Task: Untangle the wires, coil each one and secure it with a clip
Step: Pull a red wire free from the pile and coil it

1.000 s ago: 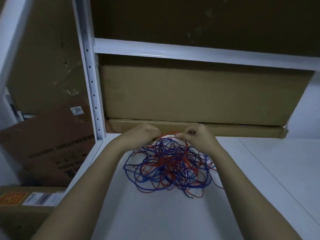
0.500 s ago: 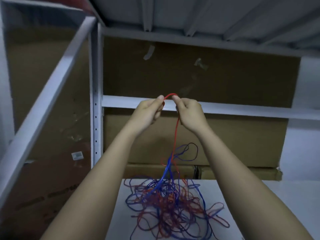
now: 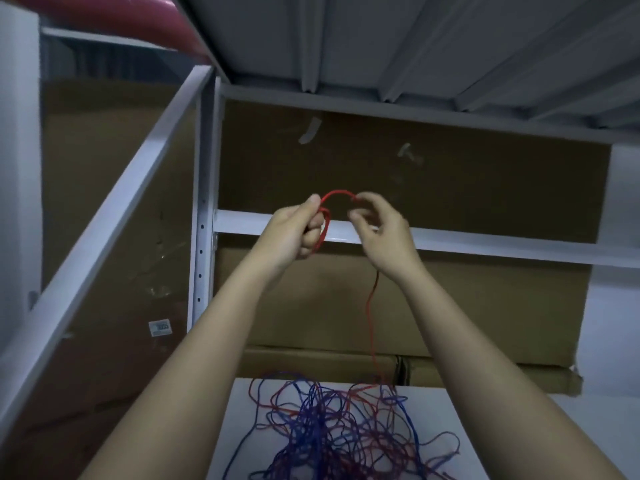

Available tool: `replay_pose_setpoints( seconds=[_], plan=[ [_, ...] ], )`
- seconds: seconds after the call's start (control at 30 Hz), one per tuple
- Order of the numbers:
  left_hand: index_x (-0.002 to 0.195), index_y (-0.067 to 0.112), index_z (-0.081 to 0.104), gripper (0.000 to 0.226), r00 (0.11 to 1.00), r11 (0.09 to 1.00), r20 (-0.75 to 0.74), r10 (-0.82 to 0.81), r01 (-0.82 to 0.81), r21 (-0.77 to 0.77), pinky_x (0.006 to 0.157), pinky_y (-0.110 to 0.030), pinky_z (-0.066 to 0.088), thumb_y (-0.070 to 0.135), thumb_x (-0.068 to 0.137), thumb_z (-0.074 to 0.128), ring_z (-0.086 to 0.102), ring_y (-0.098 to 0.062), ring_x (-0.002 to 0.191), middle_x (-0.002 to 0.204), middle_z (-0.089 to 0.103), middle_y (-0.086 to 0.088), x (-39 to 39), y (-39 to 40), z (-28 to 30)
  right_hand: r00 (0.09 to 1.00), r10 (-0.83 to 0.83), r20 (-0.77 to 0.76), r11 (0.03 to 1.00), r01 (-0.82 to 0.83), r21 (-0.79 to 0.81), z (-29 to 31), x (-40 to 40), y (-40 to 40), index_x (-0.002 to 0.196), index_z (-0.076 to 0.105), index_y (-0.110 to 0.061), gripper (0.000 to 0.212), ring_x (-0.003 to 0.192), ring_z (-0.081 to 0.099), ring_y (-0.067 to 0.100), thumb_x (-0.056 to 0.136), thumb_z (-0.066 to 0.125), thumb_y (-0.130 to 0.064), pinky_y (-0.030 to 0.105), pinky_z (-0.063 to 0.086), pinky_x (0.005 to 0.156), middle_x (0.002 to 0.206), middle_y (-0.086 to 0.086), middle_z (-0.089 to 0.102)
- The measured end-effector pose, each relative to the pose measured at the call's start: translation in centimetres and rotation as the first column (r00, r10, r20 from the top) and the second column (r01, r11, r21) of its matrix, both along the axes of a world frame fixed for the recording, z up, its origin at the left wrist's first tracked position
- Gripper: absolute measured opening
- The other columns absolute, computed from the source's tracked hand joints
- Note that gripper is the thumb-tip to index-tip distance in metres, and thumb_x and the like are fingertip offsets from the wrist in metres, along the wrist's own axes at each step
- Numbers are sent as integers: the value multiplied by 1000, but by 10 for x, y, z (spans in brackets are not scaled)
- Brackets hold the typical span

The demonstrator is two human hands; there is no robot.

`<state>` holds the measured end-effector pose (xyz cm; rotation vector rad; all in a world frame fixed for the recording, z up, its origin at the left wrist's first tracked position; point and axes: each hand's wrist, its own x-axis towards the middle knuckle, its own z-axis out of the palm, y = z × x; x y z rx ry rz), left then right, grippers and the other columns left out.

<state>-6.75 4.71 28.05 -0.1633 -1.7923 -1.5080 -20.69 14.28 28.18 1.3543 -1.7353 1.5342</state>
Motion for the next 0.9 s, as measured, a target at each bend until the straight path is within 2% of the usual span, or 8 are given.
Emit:
replay_pose_setpoints(
  seconds=[0.13,0.23,0.37,0.47,0.57,0.7,0.8,0.9],
  plan=[
    [66,19,36,42,985,969,-27,-169,171,180,44,-23,11,36,104,30,14,-7,40,45,22,8,2,-4,-37,998,29,52,993,-35,109,-58,1,-18,105,67,-14,14,79,57,9,94,59,-17,18,40,73,88,-1,60],
    [68,18,42,42,955,901,-77,-286,295,319,42,-20,16,36,103,29,20,-5,37,45,28,8,3,-11,-65,982,22,186,989,-48,137,-96,6,-32,98,67,-16,13,77,51,7,97,54,-17,17,38,71,92,5,51],
    [75,14,43,34,946,837,-104,-307,320,443,45,-20,22,25,103,25,26,-5,38,48,33,7,2,-18,-100,893,165,420,949,-260,181,-142,25,-36,98,61,-12,16,44,41,1,100,46,-16,18,36,47,62,-1,49],
    [80,14,41,29,978,830,-73,-196,205,518,49,-22,24,17,102,22,27,-6,42,51,36,7,0,-21,-125,974,36,224,910,-125,396,-183,32,-32,111,64,-18,27,54,46,8,101,43,-33,27,35,52,64,-5,54],
    [84,13,42,28,998,905,38,45,-57,421,54,-22,27,12,104,23,33,-6,44,55,44,8,1,-27,-147,995,23,-99,875,28,484,-217,41,-22,91,60,-17,27,63,51,23,101,40,-31,32,34,54,68,-3,54],
    [89,14,43,26,967,943,135,218,-244,228,62,-22,41,13,106,24,46,-7,54,73,47,-1,1,-31,-169,924,15,-382,882,168,441,-234,54,-7,112,66,-11,34,68,61,27,95,42,-28,31,41,50,86,7,67],
    [90,18,39,20,926,943,180,332,-332,-34,71,-21,47,13,106,26,55,-2,60,81,53,0,1,-29,-182,916,103,-387,884,95,459,-237,64,-1,106,68,-11,34,59,56,21,94,41,-27,25,32,47,80,4,63],
    [93,12,41,18,890,914,280,361,-277,-296,72,-29,47,18,105,30,56,-10,63,83,59,0,4,-28,-193,939,84,-334,903,70,424,-231,64,5,92,68,-13,33,59,49,15,93,40,-29,25,32,48,80,0,57]
  ],
)
